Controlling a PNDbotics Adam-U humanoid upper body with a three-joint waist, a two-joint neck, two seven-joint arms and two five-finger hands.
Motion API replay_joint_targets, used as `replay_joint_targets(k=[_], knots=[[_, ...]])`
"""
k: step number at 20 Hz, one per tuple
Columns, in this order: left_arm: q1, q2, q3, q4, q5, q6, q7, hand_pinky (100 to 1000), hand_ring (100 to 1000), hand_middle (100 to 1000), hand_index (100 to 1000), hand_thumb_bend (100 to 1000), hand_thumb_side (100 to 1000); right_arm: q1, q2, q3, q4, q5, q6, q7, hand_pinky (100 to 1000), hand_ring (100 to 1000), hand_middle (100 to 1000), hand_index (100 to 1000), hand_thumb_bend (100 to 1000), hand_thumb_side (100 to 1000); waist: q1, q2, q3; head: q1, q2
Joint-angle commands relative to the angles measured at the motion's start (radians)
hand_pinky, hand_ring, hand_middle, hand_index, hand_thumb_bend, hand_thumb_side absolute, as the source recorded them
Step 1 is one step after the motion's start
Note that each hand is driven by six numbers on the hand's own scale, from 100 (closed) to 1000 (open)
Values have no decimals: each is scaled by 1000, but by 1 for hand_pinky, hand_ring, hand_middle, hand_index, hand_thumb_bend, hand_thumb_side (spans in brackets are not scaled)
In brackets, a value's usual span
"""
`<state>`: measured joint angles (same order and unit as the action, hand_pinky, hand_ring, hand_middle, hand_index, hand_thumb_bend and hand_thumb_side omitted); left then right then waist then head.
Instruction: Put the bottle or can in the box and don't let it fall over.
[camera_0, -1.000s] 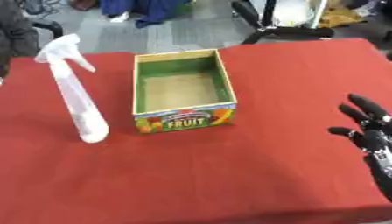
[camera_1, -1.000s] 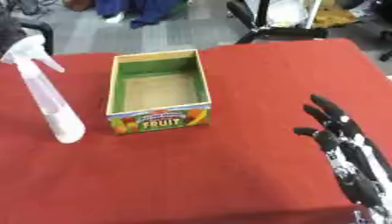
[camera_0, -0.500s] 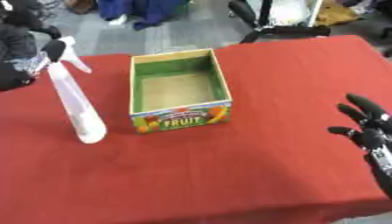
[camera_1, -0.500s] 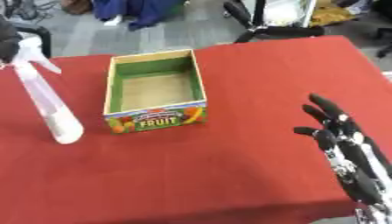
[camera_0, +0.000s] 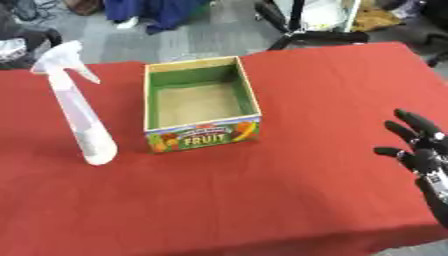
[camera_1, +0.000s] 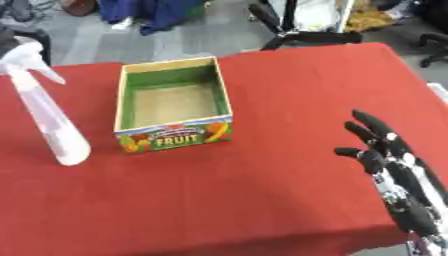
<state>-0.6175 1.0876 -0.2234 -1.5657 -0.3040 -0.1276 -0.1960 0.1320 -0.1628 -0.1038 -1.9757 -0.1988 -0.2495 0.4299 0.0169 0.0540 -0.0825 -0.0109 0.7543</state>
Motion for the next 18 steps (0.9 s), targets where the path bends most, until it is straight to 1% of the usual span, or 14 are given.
replay_joint_targets(k=[1, 7, 13, 18], knots=[[-24, 48, 28, -6, 47, -2, -48, 758, 681, 594, 826, 410, 662, -6, -8, 1, -24, -10, -2, 5, 781, 1000, 1000, 972, 100, 546, 1, -6, -1, 1, -5], [-40, 35, 21, -29, 98, 15, -149, 757, 682, 595, 825, 416, 655, -5, -8, 1, -24, -12, -1, 7, 781, 1000, 1000, 972, 100, 546, 0, -7, -1, -1, -3], [-58, 14, 5, -29, 113, 31, -250, 764, 697, 613, 828, 426, 645, -5, -8, 1, -24, -13, 0, 9, 781, 1000, 1000, 972, 100, 546, 0, -7, -3, 0, -3], [-75, -9, -1, -17, 121, 39, -340, 767, 704, 622, 832, 461, 635, -4, -8, 1, -24, -13, 0, 10, 782, 1000, 1000, 972, 100, 546, -2, -7, -3, 9, -3]])
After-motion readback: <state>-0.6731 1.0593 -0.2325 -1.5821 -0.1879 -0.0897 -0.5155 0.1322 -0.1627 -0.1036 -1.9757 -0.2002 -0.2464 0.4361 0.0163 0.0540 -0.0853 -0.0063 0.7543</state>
